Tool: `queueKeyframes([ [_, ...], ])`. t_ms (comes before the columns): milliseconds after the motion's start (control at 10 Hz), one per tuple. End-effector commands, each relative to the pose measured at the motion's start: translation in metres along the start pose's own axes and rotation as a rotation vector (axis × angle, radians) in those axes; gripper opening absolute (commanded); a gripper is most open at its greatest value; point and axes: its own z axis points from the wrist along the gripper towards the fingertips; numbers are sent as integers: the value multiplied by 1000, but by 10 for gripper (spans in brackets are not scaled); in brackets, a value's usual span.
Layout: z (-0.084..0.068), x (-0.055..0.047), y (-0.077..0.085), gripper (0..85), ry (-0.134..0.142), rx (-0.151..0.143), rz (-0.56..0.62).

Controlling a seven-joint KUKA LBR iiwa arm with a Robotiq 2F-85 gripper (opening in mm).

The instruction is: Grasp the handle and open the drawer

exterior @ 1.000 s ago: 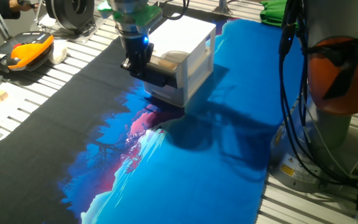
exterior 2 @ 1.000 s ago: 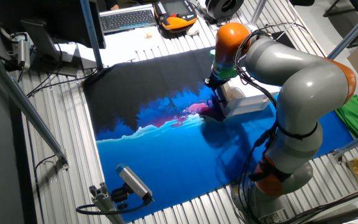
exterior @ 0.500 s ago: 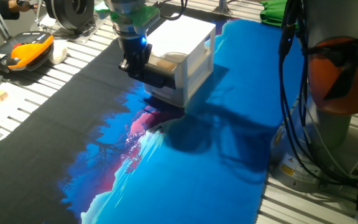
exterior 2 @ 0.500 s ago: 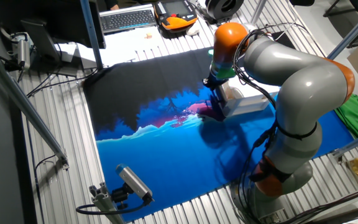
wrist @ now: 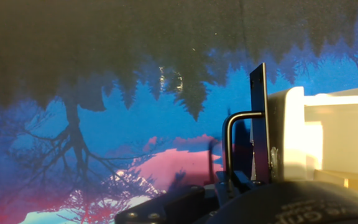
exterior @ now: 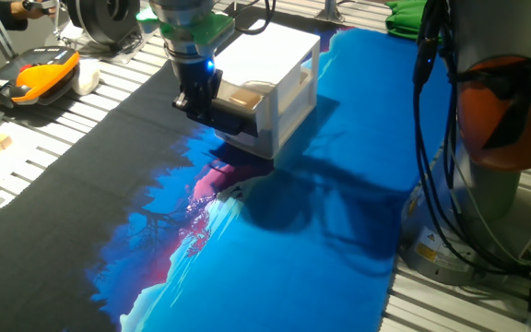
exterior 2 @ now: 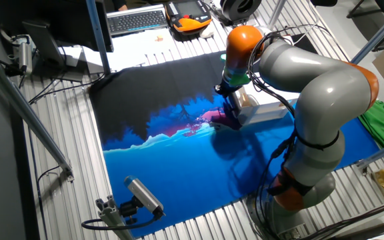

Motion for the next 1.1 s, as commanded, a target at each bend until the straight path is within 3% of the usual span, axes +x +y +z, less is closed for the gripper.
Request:
queueKeyframes([
  [0, 0, -1, 1, 0, 3, -1, -1],
  [1000, 1, 1, 29, 0, 6, 0, 21],
])
